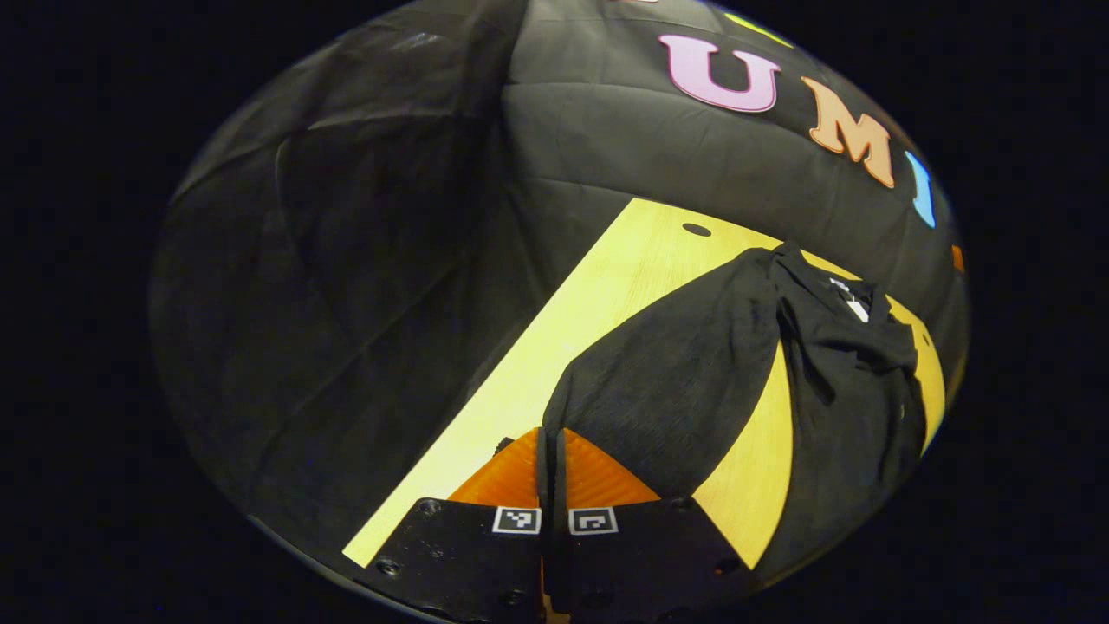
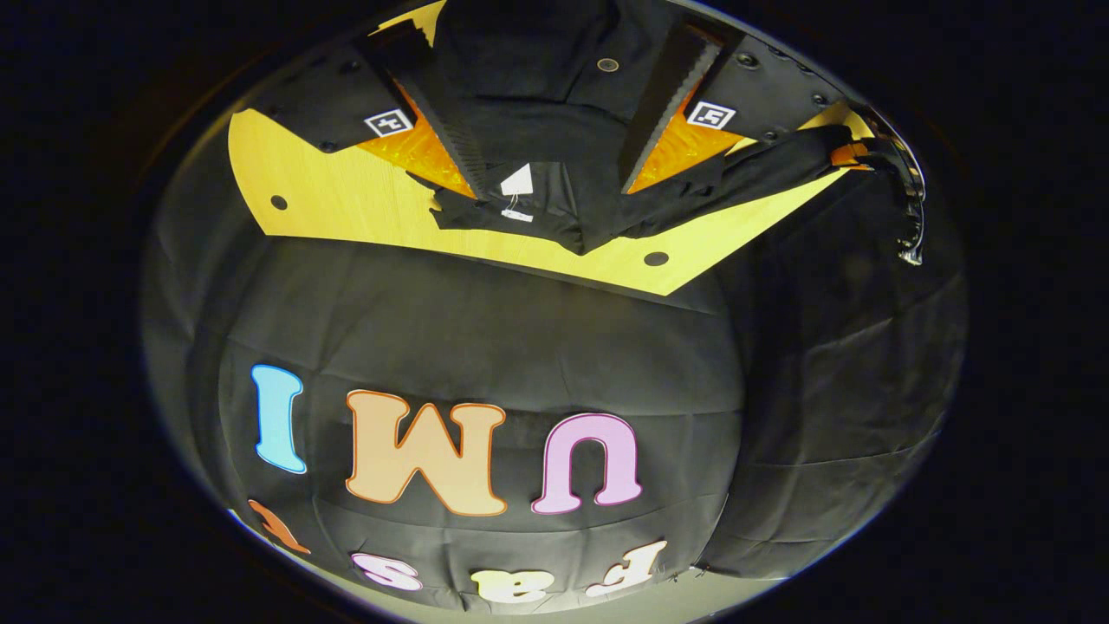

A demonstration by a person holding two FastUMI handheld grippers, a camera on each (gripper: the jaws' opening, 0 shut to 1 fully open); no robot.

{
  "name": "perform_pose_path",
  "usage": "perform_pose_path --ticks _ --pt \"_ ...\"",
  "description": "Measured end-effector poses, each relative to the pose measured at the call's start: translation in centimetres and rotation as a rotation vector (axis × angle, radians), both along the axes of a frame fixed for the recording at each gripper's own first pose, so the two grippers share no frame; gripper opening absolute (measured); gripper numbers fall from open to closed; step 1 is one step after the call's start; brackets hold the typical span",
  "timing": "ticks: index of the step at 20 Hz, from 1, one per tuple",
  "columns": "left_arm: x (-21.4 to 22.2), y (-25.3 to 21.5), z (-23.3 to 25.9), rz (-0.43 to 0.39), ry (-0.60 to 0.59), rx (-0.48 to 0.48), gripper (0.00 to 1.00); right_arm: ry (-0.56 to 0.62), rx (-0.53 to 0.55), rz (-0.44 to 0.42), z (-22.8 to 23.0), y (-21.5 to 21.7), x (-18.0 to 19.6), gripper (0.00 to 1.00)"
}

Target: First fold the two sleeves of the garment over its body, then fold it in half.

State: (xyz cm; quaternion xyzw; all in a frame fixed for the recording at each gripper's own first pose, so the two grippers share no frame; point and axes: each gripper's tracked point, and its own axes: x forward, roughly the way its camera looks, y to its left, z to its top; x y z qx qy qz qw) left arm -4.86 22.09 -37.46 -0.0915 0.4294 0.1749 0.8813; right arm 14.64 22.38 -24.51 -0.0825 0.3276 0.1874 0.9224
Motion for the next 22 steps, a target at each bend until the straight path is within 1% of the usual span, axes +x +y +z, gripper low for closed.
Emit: perform_pose_path --ticks 2,5,6,8,9,12,16,17,18,22 --pt "1.0 -0.3 1.5 0.020 -0.038 -0.016 0.00 -0.011 0.014 -0.007 0.5 -0.6 -0.1 0.98" --pt "3.4 -1.2 5.2 0.005 -0.117 -0.039 0.00 -0.028 0.033 -0.012 1.1 -1.5 -0.2 0.98" --pt "4.6 -1.8 7.0 -0.001 -0.161 -0.045 0.00 -0.030 0.034 -0.014 1.2 -1.9 -0.3 0.98" --pt "7.8 -3.2 10.3 -0.031 -0.251 -0.050 0.00 -0.033 0.038 -0.020 1.3 -2.7 -0.5 0.98" --pt "8.6 -4.0 11.6 -0.053 -0.284 -0.055 0.00 -0.034 0.039 -0.022 1.4 -3.1 -0.6 0.98" --pt "12.1 -6.4 14.2 -0.121 -0.371 -0.051 0.00 -0.044 0.039 -0.036 1.7 -4.8 -0.8 0.98" --pt "15.5 -10.9 16.1 -0.209 -0.403 -0.061 0.00 -0.058 0.071 -0.068 2.8 -7.4 -1.2 0.98" --pt "16.3 -11.9 16.3 -0.231 -0.405 -0.061 0.00 -0.064 0.078 -0.078 3.2 -8.1 -1.3 1.00" --pt "17.0 -13.3 16.6 -0.255 -0.403 -0.066 0.00 -0.067 0.084 -0.088 3.3 -8.9 -1.5 0.98" --pt "19.8 -18.8 17.2 -0.360 -0.410 -0.076 0.00 -0.065 0.096 -0.131 3.6 -12.5 -2.4 0.99"
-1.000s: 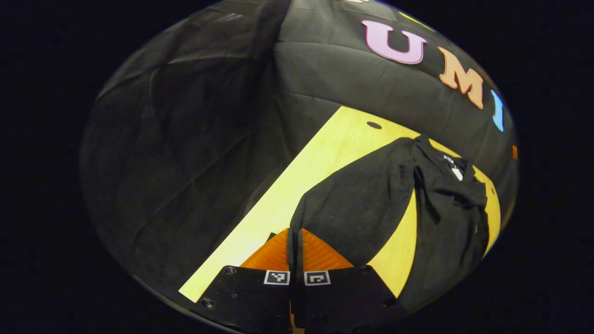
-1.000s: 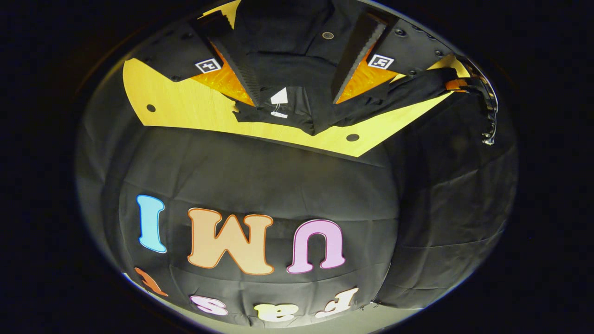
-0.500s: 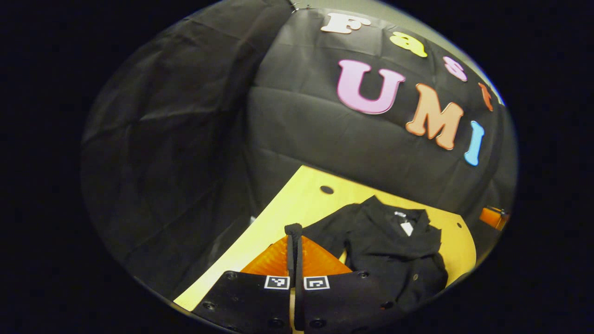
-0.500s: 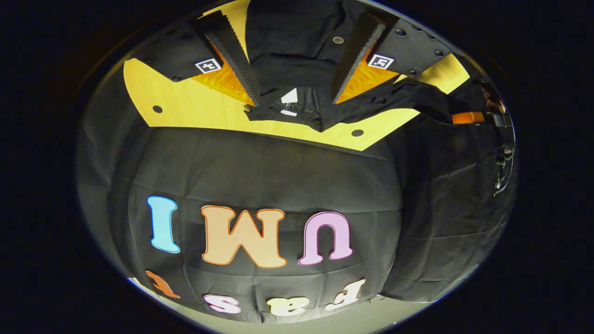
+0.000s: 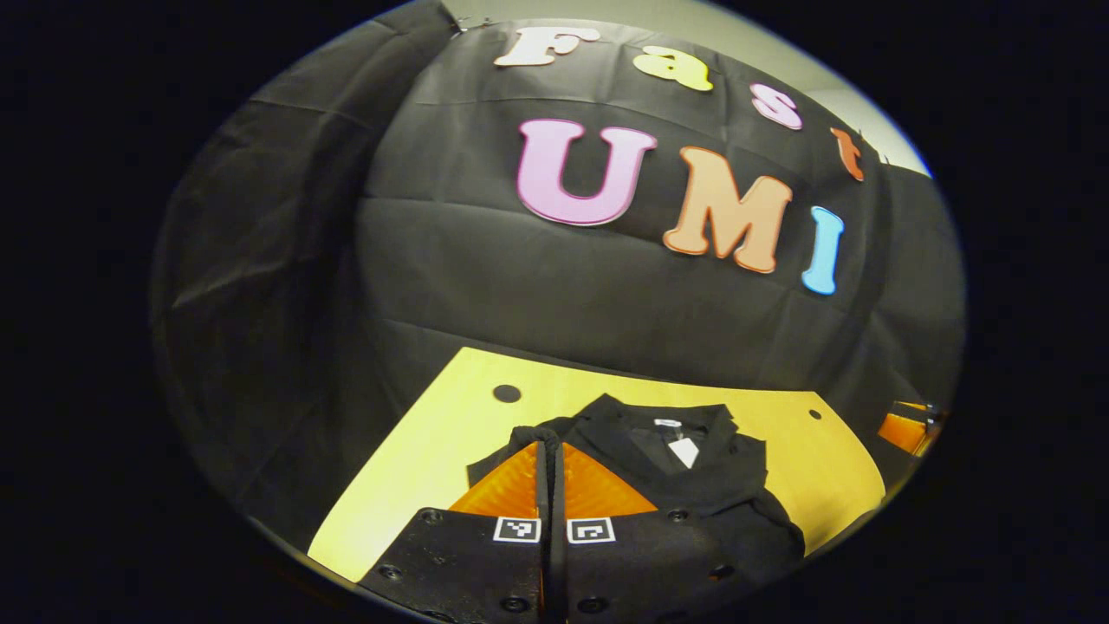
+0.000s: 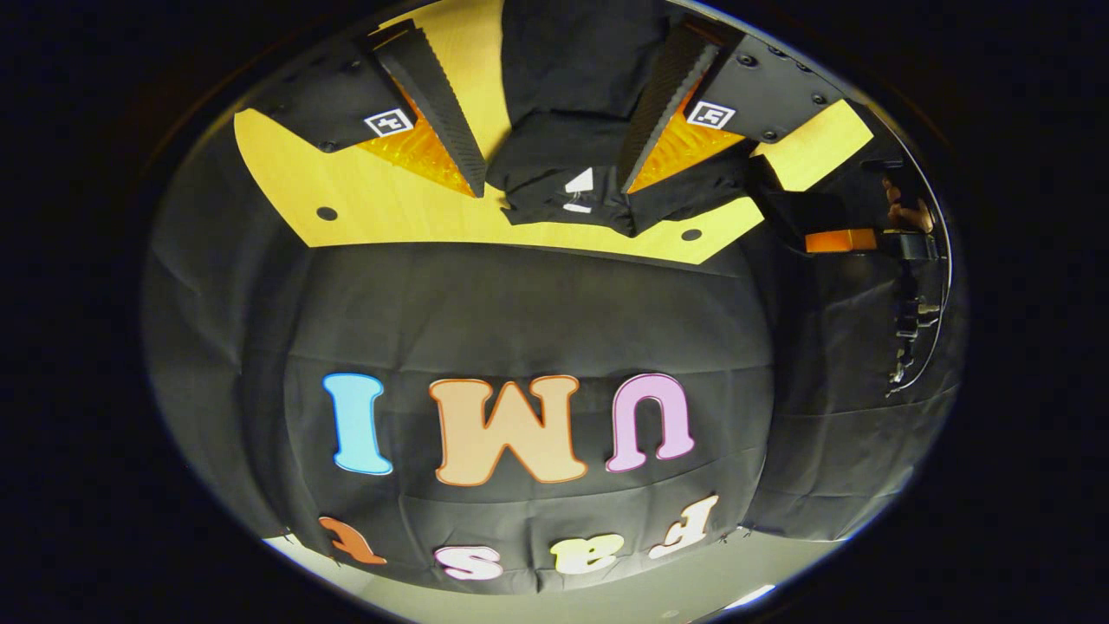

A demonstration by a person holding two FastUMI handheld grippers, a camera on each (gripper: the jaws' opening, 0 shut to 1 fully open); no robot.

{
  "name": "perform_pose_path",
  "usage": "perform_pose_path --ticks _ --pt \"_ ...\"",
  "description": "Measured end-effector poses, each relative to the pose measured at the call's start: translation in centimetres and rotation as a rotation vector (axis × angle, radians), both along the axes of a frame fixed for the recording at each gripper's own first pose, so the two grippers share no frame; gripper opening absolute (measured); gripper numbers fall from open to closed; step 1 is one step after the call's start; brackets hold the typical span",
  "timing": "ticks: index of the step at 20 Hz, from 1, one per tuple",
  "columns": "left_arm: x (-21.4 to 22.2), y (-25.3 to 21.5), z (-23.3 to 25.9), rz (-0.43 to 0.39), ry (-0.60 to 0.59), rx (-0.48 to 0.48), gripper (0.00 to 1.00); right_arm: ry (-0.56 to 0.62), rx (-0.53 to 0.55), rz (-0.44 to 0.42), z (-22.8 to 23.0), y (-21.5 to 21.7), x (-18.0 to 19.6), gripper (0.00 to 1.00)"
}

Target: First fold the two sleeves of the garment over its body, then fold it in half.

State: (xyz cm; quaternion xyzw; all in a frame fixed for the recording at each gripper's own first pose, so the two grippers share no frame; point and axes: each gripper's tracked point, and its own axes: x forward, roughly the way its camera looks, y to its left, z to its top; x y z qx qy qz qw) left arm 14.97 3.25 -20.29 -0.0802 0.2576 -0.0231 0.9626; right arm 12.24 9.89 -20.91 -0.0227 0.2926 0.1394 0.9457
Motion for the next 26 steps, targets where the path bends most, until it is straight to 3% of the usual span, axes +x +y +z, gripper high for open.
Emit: perform_pose_path --ticks 6,7,15,26 --pt "3.1 -8.4 0.4 -0.143 -0.005 0.009 0.00 0.003 0.013 -0.076 0.3 -5.4 -1.5 0.94" --pt "3.5 -9.7 0.3 -0.167 -0.004 0.008 0.00 0.003 0.017 -0.090 0.3 -6.2 -1.7 0.98" --pt "4.9 -20.1 -1.7 -0.333 0.026 -0.013 0.00 0.005 0.011 -0.179 0.7 -11.9 -3.1 0.98" --pt "6.2 -26.2 -7.9 -0.410 0.144 0.044 0.00 0.055 -0.015 -0.278 -0.3 -17.2 -4.1 0.98"
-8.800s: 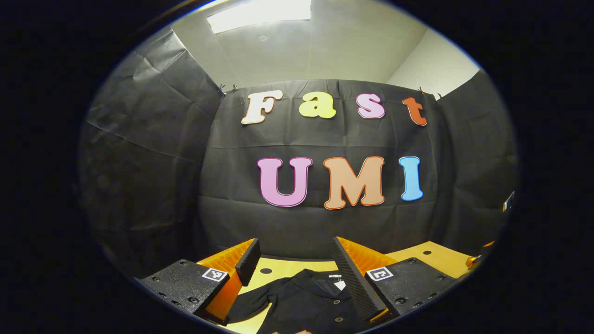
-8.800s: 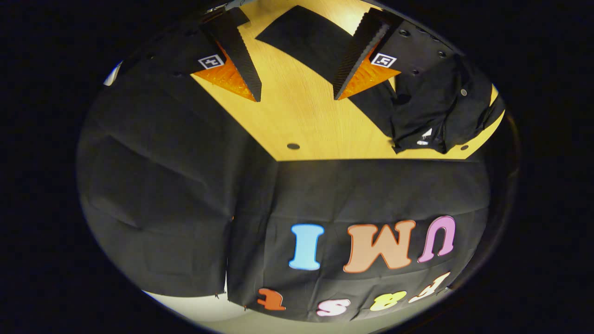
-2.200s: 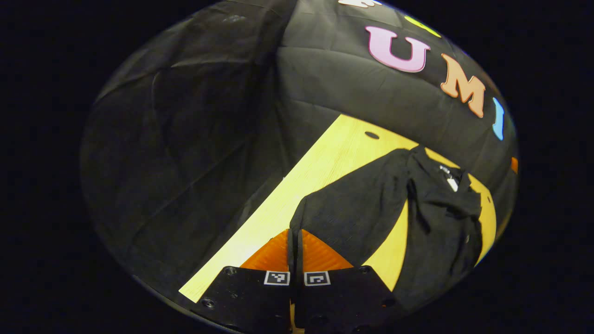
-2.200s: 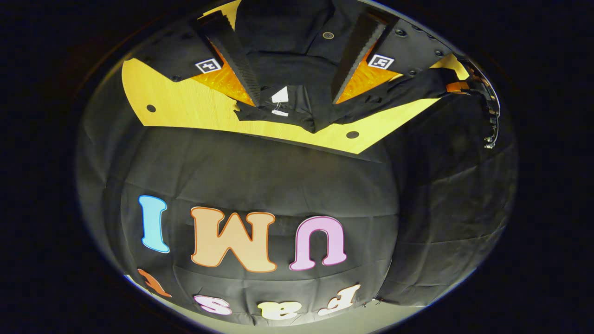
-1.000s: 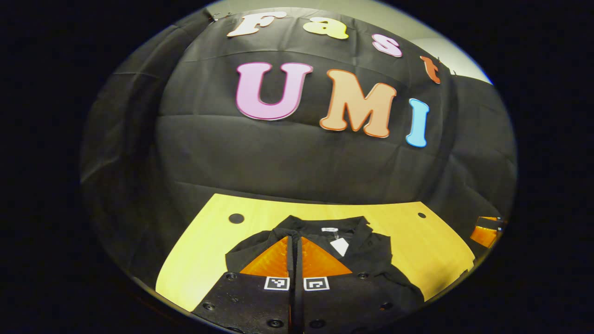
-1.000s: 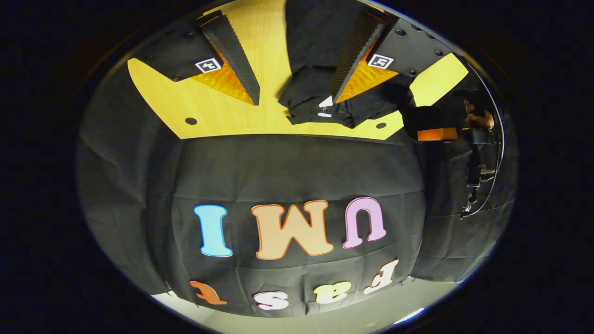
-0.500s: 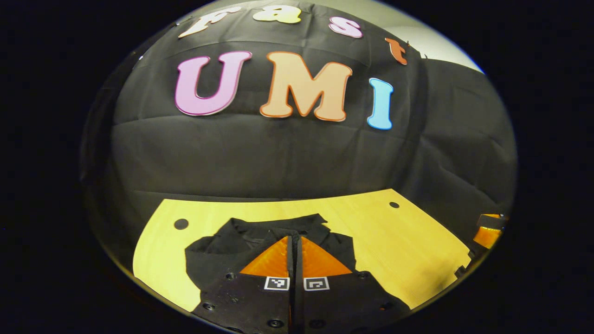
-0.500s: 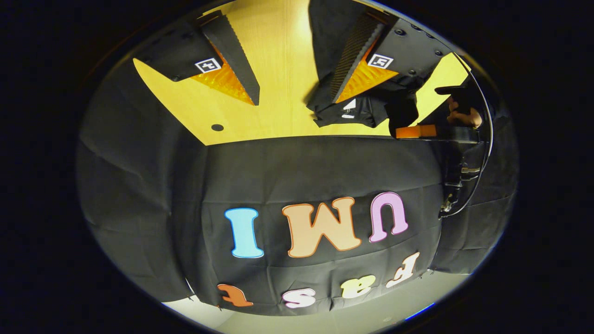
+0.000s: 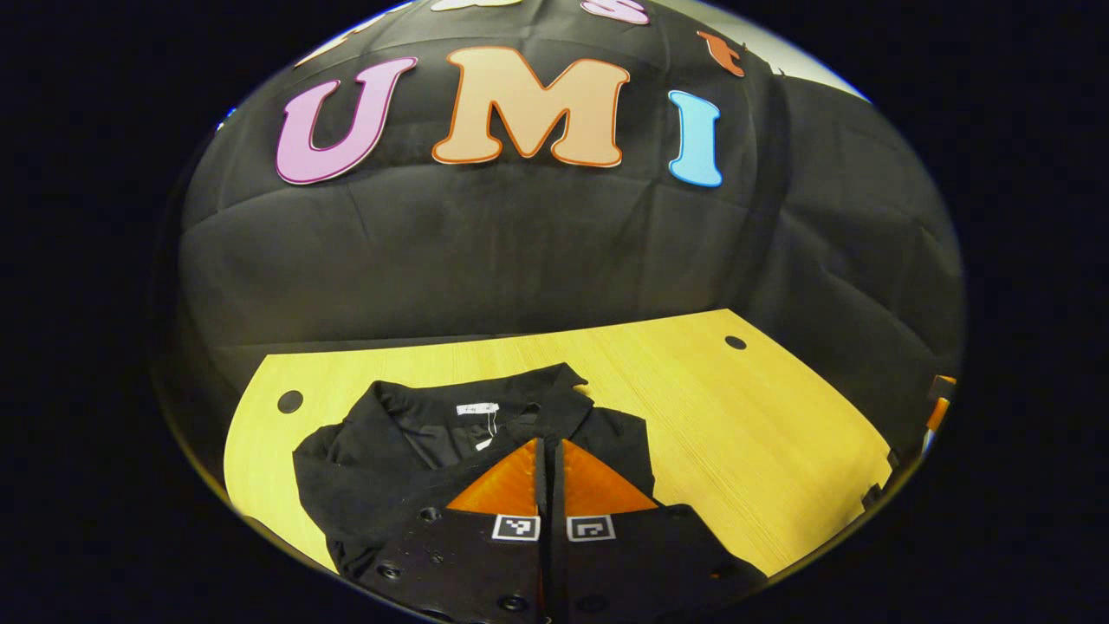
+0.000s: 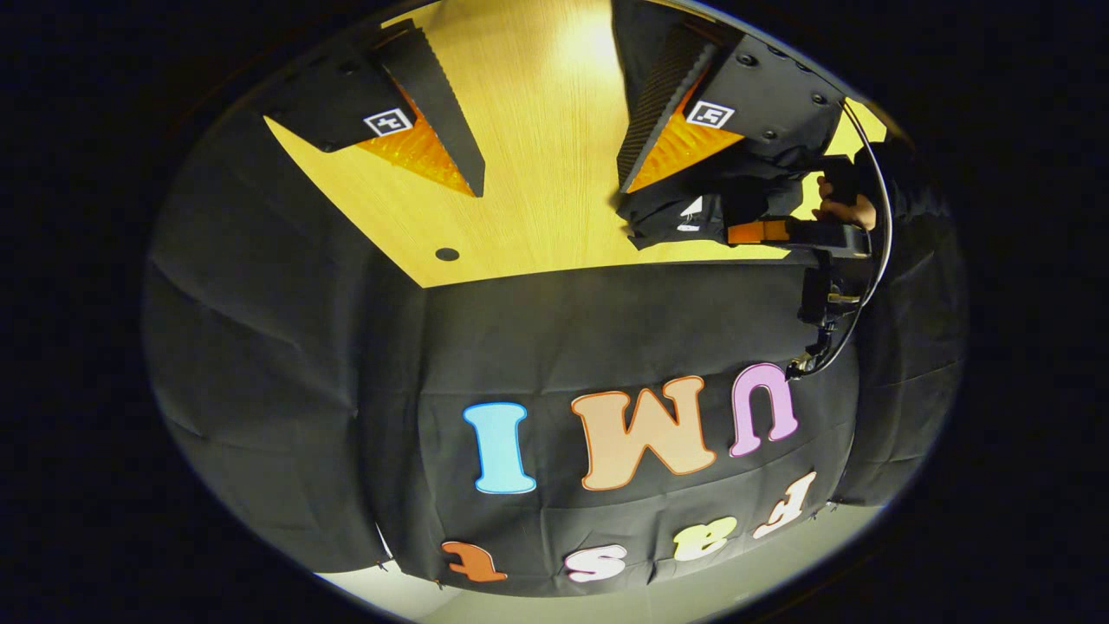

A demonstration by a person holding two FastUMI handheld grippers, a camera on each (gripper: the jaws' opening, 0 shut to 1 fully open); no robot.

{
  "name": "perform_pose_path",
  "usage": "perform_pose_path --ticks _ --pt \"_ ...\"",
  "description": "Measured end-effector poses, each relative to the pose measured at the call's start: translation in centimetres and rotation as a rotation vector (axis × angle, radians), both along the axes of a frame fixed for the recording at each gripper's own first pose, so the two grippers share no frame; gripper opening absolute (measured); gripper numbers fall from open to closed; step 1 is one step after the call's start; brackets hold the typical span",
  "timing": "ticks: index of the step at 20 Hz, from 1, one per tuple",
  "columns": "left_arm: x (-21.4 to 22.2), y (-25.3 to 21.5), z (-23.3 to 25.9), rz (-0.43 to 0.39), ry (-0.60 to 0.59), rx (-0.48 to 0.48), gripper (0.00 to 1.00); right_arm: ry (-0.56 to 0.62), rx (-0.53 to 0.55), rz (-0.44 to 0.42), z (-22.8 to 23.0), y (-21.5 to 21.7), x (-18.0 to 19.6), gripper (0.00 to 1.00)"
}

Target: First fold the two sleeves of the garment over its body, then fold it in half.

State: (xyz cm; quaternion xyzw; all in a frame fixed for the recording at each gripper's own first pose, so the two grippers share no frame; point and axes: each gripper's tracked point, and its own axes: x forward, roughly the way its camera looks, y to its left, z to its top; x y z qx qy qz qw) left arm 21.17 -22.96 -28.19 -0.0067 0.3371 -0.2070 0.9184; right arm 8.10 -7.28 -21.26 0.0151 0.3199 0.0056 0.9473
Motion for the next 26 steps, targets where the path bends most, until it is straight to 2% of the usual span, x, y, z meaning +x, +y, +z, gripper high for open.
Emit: perform_pose_path --ticks 2,4,6,7,8,10,12,13,14,15,16,17,21,23,24,26 --pt "0.0 -2.4 0.5 -0.070 -0.025 -0.017 0.03 0.009 0.001 -0.003 -0.5 -0.2 0.3 0.98" --pt "-0.4 -5.0 2.0 -0.141 -0.072 -0.023 0.49 0.015 0.009 0.008 -0.5 0.1 0.5 0.99" --pt "0.0 -5.6 3.4 -0.144 -0.137 -0.008 0.95 0.013 0.018 0.020 -0.5 -0.1 1.7 0.98" --pt "-0.1 -5.8 3.8 -0.138 -0.153 -0.016 0.99 0.012 0.023 0.030 -0.5 -0.1 1.7 0.98" --pt "-0.1 -5.9 4.4 -0.124 -0.163 -0.022 0.94 0.011 0.025 0.041 -0.6 0.0 1.6 0.98" --pt "-0.2 -5.2 5.3 -0.086 -0.172 -0.023 0.94 0.003 0.031 0.065 -0.4 -0.1 1.4 0.98" --pt "0.0 -4.0 6.6 -0.018 -0.182 -0.042 0.94 -0.003 0.047 0.090 -0.2 -0.1 1.8 0.94" --pt "0.0 -3.3 7.2 0.021 -0.196 -0.053 0.94 -0.007 0.057 0.102 -0.1 0.0 2.0 0.94" --pt "-0.1 -2.4 8.2 0.056 -0.209 -0.060 0.94 -0.009 0.067 0.116 -0.1 0.0 2.0 0.99" --pt "-0.6 -1.2 9.1 0.092 -0.228 -0.062 0.99 -0.010 0.078 0.135 -0.1 0.2 2.0 0.98" --pt "-1.2 0.1 10.3 0.125 -0.249 -0.063 0.93 -0.012 0.087 0.157 -0.1 0.5 1.8 0.98" --pt "-2.0 1.6 11.2 0.160 -0.267 -0.063 0.93 -0.012 0.088 0.178 -0.2 0.9 1.6 0.99" --pt "-7.5 8.5 13.7 0.266 -0.301 -0.045 0.96 -0.005 0.090 0.217 -0.2 3.0 -0.3 0.99" --pt "-11.4 12.8 13.3 0.311 -0.286 -0.006 0.96 0.003 0.084 0.217 -0.7 4.6 -1.7 0.98" --pt "-13.4 14.6 12.8 0.327 -0.268 0.010 0.96 0.018 0.087 0.209 -1.2 5.4 -2.7 0.94" --pt "-17.0 18.0 11.4 0.365 -0.231 0.043 0.96 0.046 0.112 0.222 -1.9 7.7 -5.1 0.98"
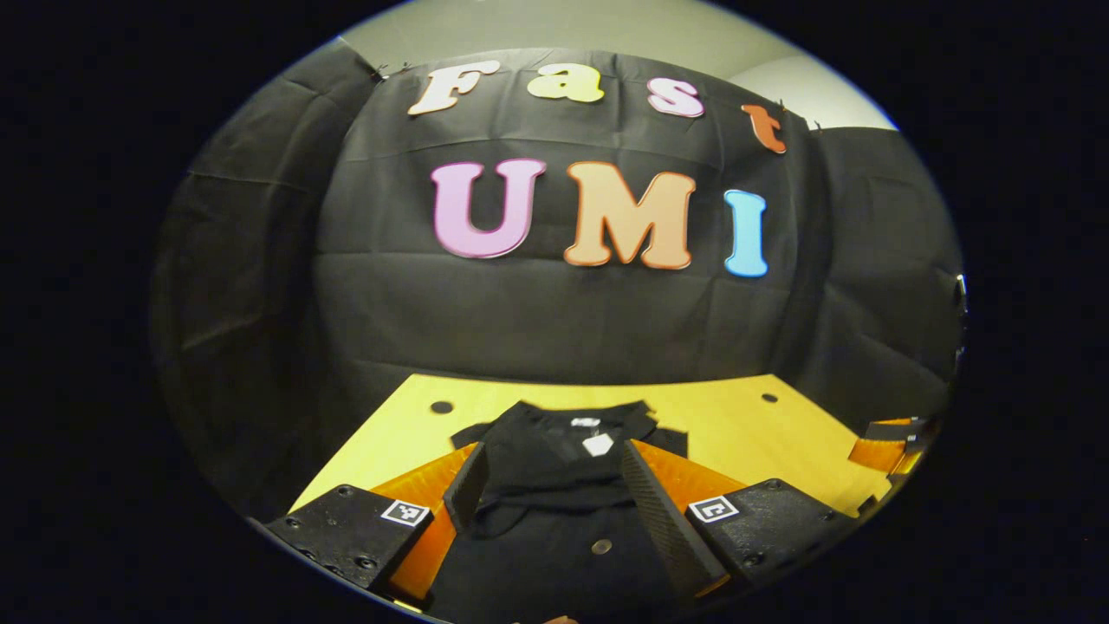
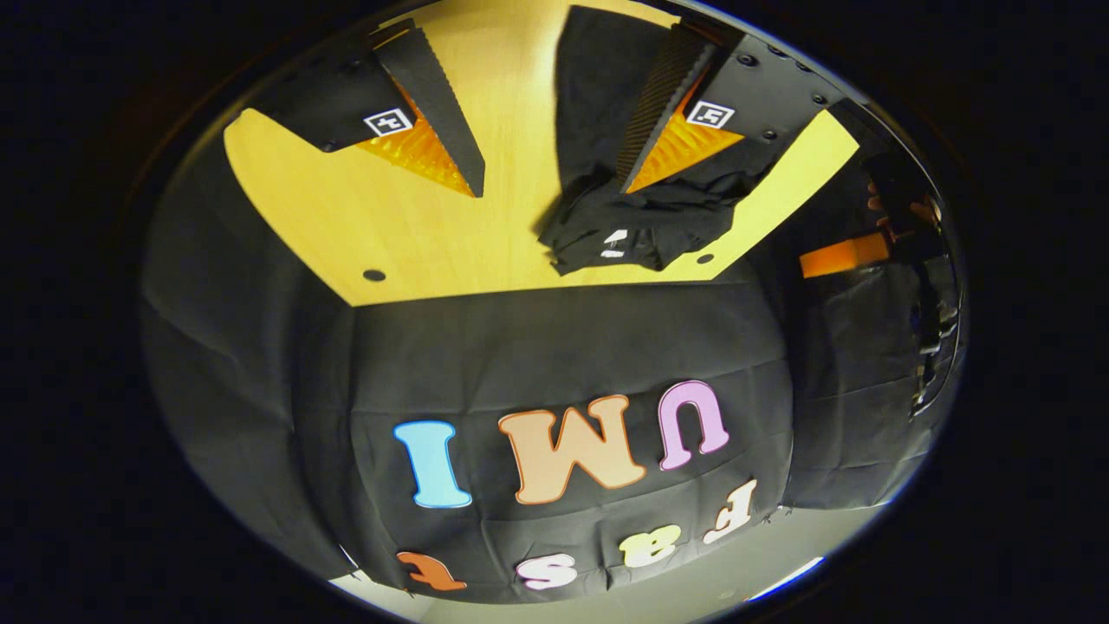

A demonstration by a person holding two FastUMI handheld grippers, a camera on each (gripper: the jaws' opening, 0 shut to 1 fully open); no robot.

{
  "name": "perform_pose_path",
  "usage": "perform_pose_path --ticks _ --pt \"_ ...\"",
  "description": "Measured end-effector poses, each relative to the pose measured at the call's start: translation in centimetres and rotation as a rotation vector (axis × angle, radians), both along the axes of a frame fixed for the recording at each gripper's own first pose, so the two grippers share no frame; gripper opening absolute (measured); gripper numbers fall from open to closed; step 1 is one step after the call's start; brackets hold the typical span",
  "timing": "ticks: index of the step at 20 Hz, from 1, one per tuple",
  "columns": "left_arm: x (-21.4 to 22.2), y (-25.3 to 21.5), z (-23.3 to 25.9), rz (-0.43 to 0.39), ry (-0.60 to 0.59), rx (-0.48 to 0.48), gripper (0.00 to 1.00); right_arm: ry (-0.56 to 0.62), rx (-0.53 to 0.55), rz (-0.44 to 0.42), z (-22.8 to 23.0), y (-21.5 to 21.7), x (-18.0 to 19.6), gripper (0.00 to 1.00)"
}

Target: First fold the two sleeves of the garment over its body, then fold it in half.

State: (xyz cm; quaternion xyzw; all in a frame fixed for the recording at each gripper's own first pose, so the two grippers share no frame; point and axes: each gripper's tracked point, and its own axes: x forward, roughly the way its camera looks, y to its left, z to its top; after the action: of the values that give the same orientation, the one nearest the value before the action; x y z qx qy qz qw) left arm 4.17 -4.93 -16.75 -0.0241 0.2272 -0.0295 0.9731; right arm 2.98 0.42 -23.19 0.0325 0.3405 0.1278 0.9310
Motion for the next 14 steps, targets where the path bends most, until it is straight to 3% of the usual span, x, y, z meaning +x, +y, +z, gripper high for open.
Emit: perform_pose_path --ticks 6,14 --pt "-8.5 6.9 -5.2 0.099 0.142 0.011 0.93 0.086 -0.076 0.044 -3.9 3.3 -5.0 0.99" --pt "-15.1 9.0 -12.9 0.124 0.326 0.013 0.93 0.224 -0.136 0.032 -9.2 3.0 -10.0 0.98"
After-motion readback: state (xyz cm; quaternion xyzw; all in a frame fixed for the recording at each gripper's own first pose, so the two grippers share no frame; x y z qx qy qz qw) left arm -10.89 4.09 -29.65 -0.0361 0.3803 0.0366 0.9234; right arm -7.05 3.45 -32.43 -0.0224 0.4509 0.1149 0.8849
